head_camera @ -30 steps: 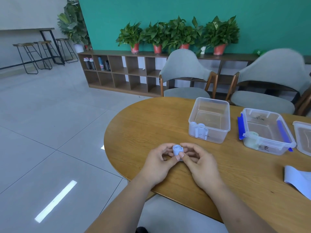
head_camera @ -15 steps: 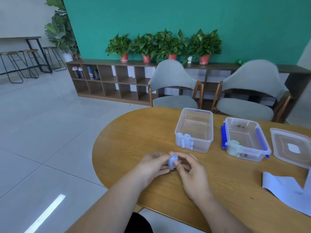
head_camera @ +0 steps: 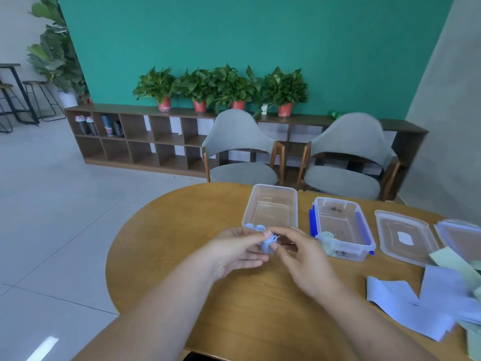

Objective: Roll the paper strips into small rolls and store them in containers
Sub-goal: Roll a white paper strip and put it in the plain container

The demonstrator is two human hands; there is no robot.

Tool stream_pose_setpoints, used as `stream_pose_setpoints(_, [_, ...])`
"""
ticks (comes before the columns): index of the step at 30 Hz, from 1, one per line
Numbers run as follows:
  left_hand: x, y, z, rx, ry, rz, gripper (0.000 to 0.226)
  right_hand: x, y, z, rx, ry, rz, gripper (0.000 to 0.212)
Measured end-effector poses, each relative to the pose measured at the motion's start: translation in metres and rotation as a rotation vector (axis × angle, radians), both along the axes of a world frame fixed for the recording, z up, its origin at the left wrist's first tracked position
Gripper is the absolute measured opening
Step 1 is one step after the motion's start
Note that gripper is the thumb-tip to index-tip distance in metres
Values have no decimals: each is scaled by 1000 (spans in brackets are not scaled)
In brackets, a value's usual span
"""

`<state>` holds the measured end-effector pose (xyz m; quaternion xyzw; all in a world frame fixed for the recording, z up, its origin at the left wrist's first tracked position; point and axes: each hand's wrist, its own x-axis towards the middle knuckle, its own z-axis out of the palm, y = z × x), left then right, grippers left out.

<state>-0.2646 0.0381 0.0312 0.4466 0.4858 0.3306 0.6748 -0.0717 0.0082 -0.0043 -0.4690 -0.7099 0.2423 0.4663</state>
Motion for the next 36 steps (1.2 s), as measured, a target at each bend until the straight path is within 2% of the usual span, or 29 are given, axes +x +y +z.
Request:
stream_pose_setpoints(7, [8,9,12,47,-89,7,57,10,6,17,42,-45,2,37])
stream_pose_setpoints(11, [11,18,17,123,-25,37,55,11,12,33,62,-145,-15,43])
stream_pose_setpoints(16, [9,33,36,130,39,3,59,11,27,61,99,-342,-52,34])
stream_pose_setpoints(22, [11,62,50,223,195,-65,51,19,63,92,6,-564,-57,32])
stream_pose_setpoints(24, [11,76,45,335,291,-44,43,22,75,93,-39,-613,-84,38])
stream_pose_setpoints(28, [1,93,27,722,723,-112,23,26,95,81,-147,-763,-141,36])
stream_pose_setpoints(32, [-8,95,5,947,1105,-338,39,20,117,58,-289,-914,-173,34])
stream_pose_setpoints(36, [-9,96,-13,1049,1159,-448,49,12,136,38,-354,-976,-159,34])
